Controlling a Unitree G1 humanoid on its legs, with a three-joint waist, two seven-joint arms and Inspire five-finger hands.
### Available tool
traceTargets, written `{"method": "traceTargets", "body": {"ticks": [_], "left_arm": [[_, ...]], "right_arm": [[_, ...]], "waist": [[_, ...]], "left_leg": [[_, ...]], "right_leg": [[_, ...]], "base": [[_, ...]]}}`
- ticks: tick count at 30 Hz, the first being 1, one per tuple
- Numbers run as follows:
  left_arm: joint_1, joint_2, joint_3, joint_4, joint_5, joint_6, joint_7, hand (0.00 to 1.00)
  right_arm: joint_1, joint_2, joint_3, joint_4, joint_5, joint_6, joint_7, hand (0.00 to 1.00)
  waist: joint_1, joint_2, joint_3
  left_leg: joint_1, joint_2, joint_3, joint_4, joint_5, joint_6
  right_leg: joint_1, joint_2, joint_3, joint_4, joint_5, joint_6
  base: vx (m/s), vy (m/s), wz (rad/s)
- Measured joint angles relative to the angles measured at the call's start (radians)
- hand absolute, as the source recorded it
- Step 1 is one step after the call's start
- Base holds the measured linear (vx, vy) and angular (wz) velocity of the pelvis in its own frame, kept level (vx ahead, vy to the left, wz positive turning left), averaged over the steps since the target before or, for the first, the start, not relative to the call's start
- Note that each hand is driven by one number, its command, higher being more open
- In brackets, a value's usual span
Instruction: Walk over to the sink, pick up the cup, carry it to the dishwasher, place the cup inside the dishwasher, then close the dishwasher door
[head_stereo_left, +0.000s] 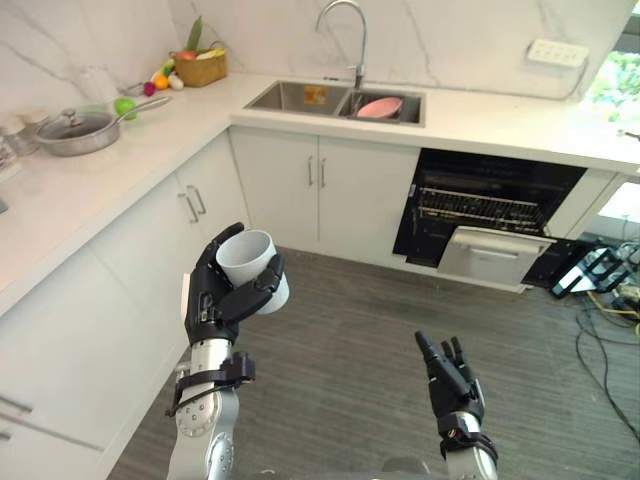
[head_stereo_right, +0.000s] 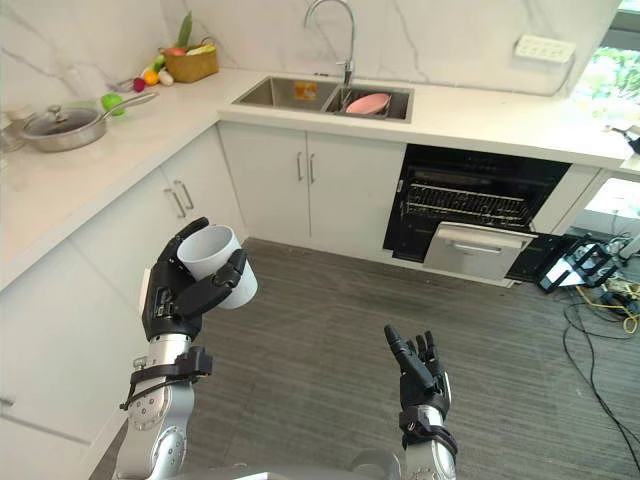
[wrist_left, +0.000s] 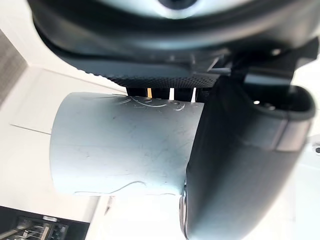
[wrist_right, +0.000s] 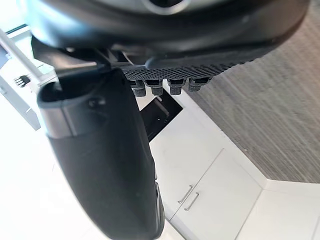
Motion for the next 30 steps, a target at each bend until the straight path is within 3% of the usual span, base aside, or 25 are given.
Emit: {"method": "traceTargets", "body": {"ticks": [2, 3, 5, 6, 7, 8, 9, 12, 13, 15, 16, 17, 18, 19, 20, 21, 22, 23, 24, 25, 26, 27, 28, 29, 30], "left_arm": [[-0.018, 0.001, -0.017, -0.001, -0.001, -0.002, 0.008, 0.00], [-0.019, 0.003, -0.032, -0.001, -0.002, -0.002, 0.001, 0.00], [-0.011, 0.005, -0.047, -0.005, -0.002, -0.003, -0.021, 0.00], [0.004, 0.000, -0.059, -0.004, -0.003, -0.001, -0.031, 0.00], [0.012, -0.017, -0.079, -0.002, -0.003, -0.001, -0.032, 0.00], [0.012, -0.033, -0.092, -0.003, -0.002, 0.000, -0.034, 0.00], [0.003, -0.060, -0.097, -0.005, -0.002, -0.003, -0.037, 0.00], [-0.009, -0.075, -0.126, -0.005, -0.002, -0.003, -0.032, 0.00], [-0.008, -0.078, -0.145, -0.005, -0.002, -0.003, -0.030, 0.00], [-0.004, -0.083, -0.160, -0.005, 0.000, -0.003, -0.032, 0.00], [0.000, -0.085, -0.161, -0.005, 0.002, -0.003, -0.033, 0.00], [0.002, -0.092, -0.159, -0.007, 0.012, -0.003, -0.033, 0.00], [0.004, -0.092, -0.157, -0.007, 0.015, -0.003, -0.033, 0.00], [0.015, -0.086, -0.146, -0.007, 0.016, -0.003, -0.033, 0.00], [0.028, -0.082, -0.130, -0.007, 0.016, -0.003, -0.032, 0.00], [0.032, -0.079, -0.123, -0.007, 0.015, -0.004, -0.032, 0.00], [0.038, -0.078, -0.111, -0.005, 0.014, -0.004, -0.033, 0.00], [0.044, -0.079, -0.105, 0.002, 0.015, -0.005, -0.033, 0.00], [0.048, -0.082, -0.106, 0.006, 0.016, -0.005, -0.033, 0.00], [0.062, -0.084, -0.111, 0.009, 0.018, -0.005, -0.035, 0.00], [0.074, -0.084, -0.116, 0.011, 0.020, -0.003, -0.055, 0.00], [0.080, -0.083, -0.117, 0.014, 0.020, -0.002, -0.066, 0.00], [0.084, -0.075, -0.123, 0.035, 0.020, -0.002, -0.092, 0.00], [0.084, -0.067, -0.125, 0.053, 0.020, -0.002, -0.106, 0.00], [0.093, -0.053, -0.130, 0.081, 0.019, 0.000, -0.131, 0.00]], "right_arm": [[0.043, 0.013, -0.003, -0.056, 0.001, -0.001, 0.003, 1.00], [0.079, 0.020, -0.009, -0.083, 0.000, -0.001, 0.007, 1.00], [0.118, 0.020, -0.017, -0.102, -0.010, -0.001, 0.015, 1.00], [0.138, 0.003, -0.018, -0.111, -0.018, -0.001, 0.018, 1.00], [0.150, -0.017, -0.016, -0.111, -0.019, 0.000, 0.022, 1.00], [0.145, -0.033, -0.011, -0.116, -0.020, 0.002, 0.022, 1.00], [0.129, -0.036, 0.004, -0.151, -0.020, 0.003, 0.022, 1.00], [0.125, -0.026, 0.044, -0.250, -0.037, 0.003, 0.016, 1.00], [0.126, -0.009, 0.043, -0.309, -0.051, 0.000, 0.005, 1.00], [0.134, -0.012, 0.034, -0.356, -0.068, -0.023, 0.005, 1.00], [0.136, -0.017, 0.022, -0.375, -0.087, -0.042, 0.006, 1.00], [0.134, -0.019, -0.004, -0.386, -0.104, -0.060, 0.004, 1.00], [0.134, -0.023, -0.015, -0.390, -0.112, -0.070, 0.002, 1.00], [0.129, -0.031, -0.025, -0.392, -0.119, -0.089, -0.009, 1.00], [0.115, -0.032, -0.030, -0.392, -0.116, -0.102, -0.020, 1.00], [0.105, -0.033, -0.031, -0.392, -0.115, -0.107, -0.025, 1.00], [0.073, -0.037, -0.036, -0.386, -0.116, -0.116, -0.037, 1.00], [0.038, -0.042, -0.040, -0.377, -0.117, -0.118, -0.048, 1.00], [0.025, -0.047, -0.041, -0.374, -0.117, -0.118, -0.053, 1.00], [0.004, -0.049, -0.044, -0.368, -0.118, -0.118, -0.063, 1.00], [-0.019, -0.053, -0.050, -0.344, -0.118, -0.118, -0.067, 1.00], [-0.030, -0.054, -0.051, -0.323, -0.117, -0.118, -0.070, 1.00], [-0.036, -0.059, -0.053, -0.290, -0.116, -0.118, -0.073, 1.00], [-0.036, -0.060, -0.053, -0.271, -0.115, -0.118, -0.074, 1.00], [-0.030, -0.059, -0.050, -0.239, -0.114, -0.117, -0.073, 1.00]], "waist": [[-0.014, 0.001, 0.004], [-0.031, 0.003, 0.006], [-0.028, -0.004, 0.007], [-0.030, 0.005, 0.010], [-0.025, 0.041, 0.011], [-0.008, 0.077, 0.011], [-0.002, 0.092, 0.006], [0.001, 0.096, 0.005], [0.010, 0.098, 0.007], [0.006, 0.106, 0.006], [0.004, 0.108, 0.005], [0.007, 0.120, 0.004], [0.009, 0.111, 0.009], [0.015, 0.109, 0.011], [0.023, 0.107, 0.010], [0.026, 0.107, 0.009], [0.037, 0.105, 0.008], [0.040, 0.103, 0.007], [0.040, 0.103, 0.006], [0.041, 0.105, 0.005], [0.041, 0.104, 0.006], [0.043, 0.102, 0.007], [0.044, 0.104, 0.005], [0.044, 0.098, 0.006], [0.044, 0.078, -0.002]], "left_leg": [[0.027, 0.030, -0.028, -0.002, -0.035, -0.028], [0.046, 0.043, -0.059, -0.012, -0.047, -0.048], [0.100, 0.039, -0.071, -0.037, -0.066, -0.081], [0.157, 0.049, -0.079, -0.035, -0.097, -0.117], [0.193, 0.082, -0.079, -0.030, -0.111, -0.136], [0.212, 0.108, -0.075, -0.017, -0.113, -0.143], [0.219, 0.120, -0.071, 0.016, -0.097, -0.154], [0.181, 0.178, -0.082, 0.193, -0.082, -0.154], [0.096, 0.236, -0.103, 0.413, 0.003, -0.145], [-0.015, 0.300, -0.147, 0.629, 0.195, -0.167], [-0.112, 0.350, -0.168, 0.775, 0.333, -0.169], [-0.214, 0.382, -0.162, 0.934, 0.317, -0.151], [-0.257, 0.387, -0.147, 0.988, 0.295, -0.137], [-0.312, 0.391, -0.094, 1.014, 0.227, -0.085], [-0.341, 0.383, -0.028, 0.927, 0.149, -0.052], [-0.347, 0.377, 0.000, 0.861, 0.124, -0.052], [-0.352, 0.336, 0.050, 0.624, 0.081, -0.064], [-0.349, 0.272, 0.049, 0.341, 0.086, -0.077], [-0.341, 0.239, 0.038, 0.191, 0.103, -0.096], [-0.330, 0.188, -0.010, -0.070, 0.165, -0.149], [-0.347, 0.181, -0.064, -0.165, 0.194, -0.186], [-0.351, 0.183, -0.073, -0.178, 0.208, -0.184], [-0.334, 0.180, -0.074, -0.185, 0.272, -0.163], [-0.316, 0.169, -0.071, -0.177, 0.328, -0.140], [-0.299, 0.141, -0.060, -0.134, 0.388, -0.074]], "right_leg": [[-0.104, 0.069, -0.012, -0.194, -0.046, -0.010], [-0.119, 0.083, -0.059, -0.427, -0.035, -0.007], [-0.091, 0.090, -0.132, -0.800, 0.061, -0.022], [-0.043, 0.106, -0.156, -0.874, 0.251, -0.080], [-0.025, 0.129, -0.166, -0.854, 0.287, -0.101], [-0.037, 0.155, -0.151, -0.796, 0.251, -0.112], [-0.074, 0.159, -0.134, -0.683, 0.170, -0.119], [-0.061, 0.194, -0.137, -0.624, 0.060, -0.126], [-0.017, 0.217, -0.143, -0.632, 0.027, -0.127], [0.039, 0.243, -0.155, -0.662, 0.000, -0.126], [0.093, 0.262, -0.171, -0.709, -0.008, -0.130], [0.145, 0.269, -0.184, -0.748, -0.016, -0.133], [0.173, 0.269, -0.191, -0.767, -0.020, -0.133], [0.233, 0.268, -0.198, -0.817, -0.022, -0.132], [0.284, 0.264, -0.200, -0.865, -0.022, -0.132], [0.298, 0.260, -0.197, -0.879, -0.021, -0.133], [0.310, 0.242, -0.187, -0.893, -0.026, -0.123], [0.309, 0.219, -0.178, -0.896, -0.022, -0.101], [0.312, 0.208, -0.174, -0.900, -0.023, -0.097], [0.314, 0.196, -0.159, -0.913, -0.023, -0.086], [0.319, 0.194, -0.135, -0.930, -0.024, -0.061], [0.326, 0.191, -0.125, -0.934, -0.031, -0.042], [0.356, 0.175, -0.104, -0.934, -0.059, 0.003], [0.375, 0.157, -0.093, -0.932, -0.071, 0.023], [0.391, 0.112, -0.071, -0.919, -0.094, 0.061]], "base": [[0.27, -0.163, 0.28], [0.29, -0.202, 0.56], [0.43, -0.224, 0.35], [0.53, -0.216, 0.08], [0.55, -0.152, -0.15], [0.47, -0.158, -0.45], [0.51, -0.224, -0.48], [0.33, -0.210, -0.23], [0.36, -0.212, -0.10], [0.34, -0.175, 0.12], [0.36, -0.091, 0.34], [0.38, -0.065, 0.39], [0.37, -0.044, 0.37], [0.36, -0.045, 0.21], [0.36, -0.044, 0.10], [0.43, -0.019, -0.09], [0.36, 0.006, -0.18], [0.36, 0.030, -0.19], [0.41, 0.104, -0.18], [0.51, 0.174, -0.23], [0.53, 0.207, -0.33], [0.45, 0.249, -0.47], [0.36, 0.233, -0.44], [0.44, 0.291, -0.61], [0.33, 0.226, -0.47]]}}
